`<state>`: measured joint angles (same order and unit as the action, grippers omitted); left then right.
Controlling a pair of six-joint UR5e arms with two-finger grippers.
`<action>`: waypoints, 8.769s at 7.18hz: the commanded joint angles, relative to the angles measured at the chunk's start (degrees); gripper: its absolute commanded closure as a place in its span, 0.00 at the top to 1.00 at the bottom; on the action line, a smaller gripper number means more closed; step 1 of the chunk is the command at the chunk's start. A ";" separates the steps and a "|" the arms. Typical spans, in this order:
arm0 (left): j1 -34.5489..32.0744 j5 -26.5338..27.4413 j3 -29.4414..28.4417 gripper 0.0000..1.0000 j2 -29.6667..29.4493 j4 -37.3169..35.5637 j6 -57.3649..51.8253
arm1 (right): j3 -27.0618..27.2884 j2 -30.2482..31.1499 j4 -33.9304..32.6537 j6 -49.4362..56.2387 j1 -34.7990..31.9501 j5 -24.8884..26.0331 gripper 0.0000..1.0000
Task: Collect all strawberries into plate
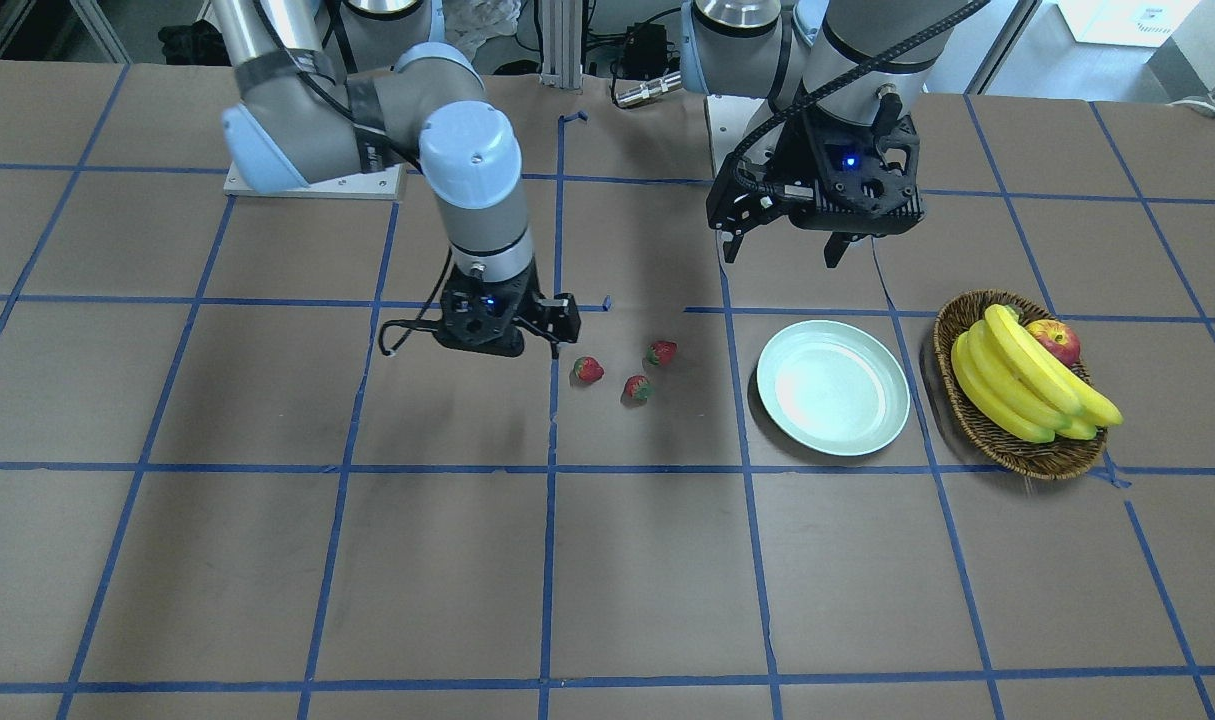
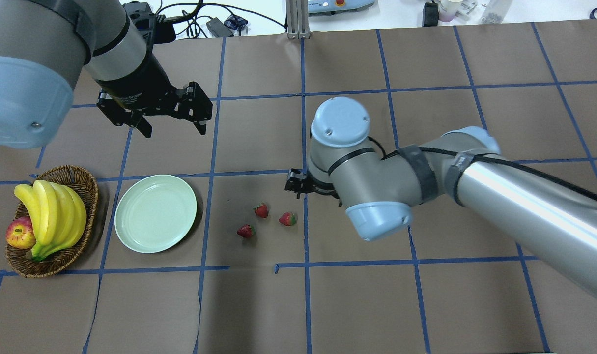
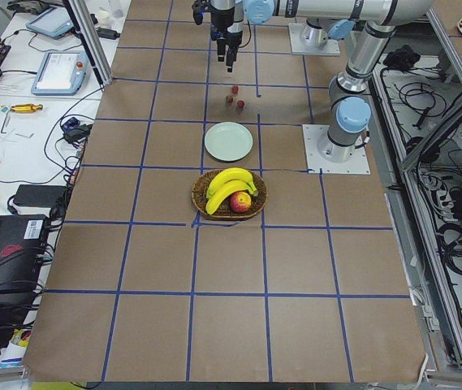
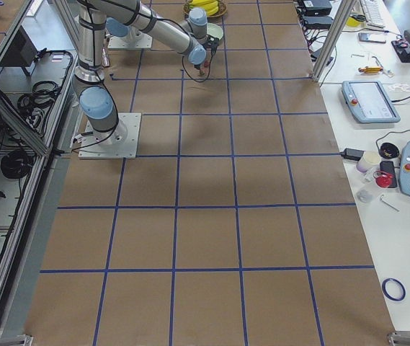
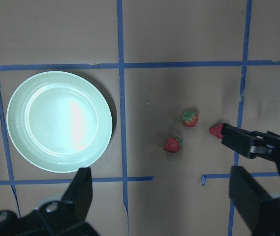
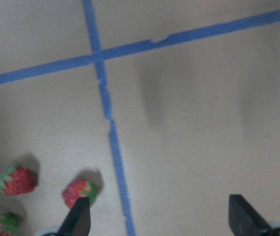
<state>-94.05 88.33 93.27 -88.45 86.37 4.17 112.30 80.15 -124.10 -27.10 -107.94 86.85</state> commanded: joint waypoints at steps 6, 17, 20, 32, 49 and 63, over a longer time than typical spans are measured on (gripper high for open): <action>-0.26 0.00 0.25 1.00 -0.14 0.11 0.84 | -21.33 8.88 36.82 19.01 15.21 8.60 1.00; -0.35 -0.09 0.33 1.00 -0.23 0.11 1.01 | -21.75 12.24 26.04 25.70 15.47 1.03 1.00; -0.35 0.00 0.33 1.00 -0.23 0.03 1.01 | -22.82 12.31 26.55 26.57 14.95 0.78 1.00; -10.45 0.79 28.18 0.88 -14.82 -36.00 7.52 | -22.56 12.23 33.66 27.28 14.95 4.12 1.00; 11.43 8.79 25.89 0.17 -12.10 -21.24 -18.41 | -22.56 12.23 33.31 27.28 14.95 4.03 1.00; -10.98 -0.44 21.85 0.60 -23.17 -35.57 22.63 | -22.30 12.32 33.40 27.19 14.95 3.95 1.00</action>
<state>-104.65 87.50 113.67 -111.27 51.17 26.31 90.09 92.53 -90.64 0.09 -92.99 90.80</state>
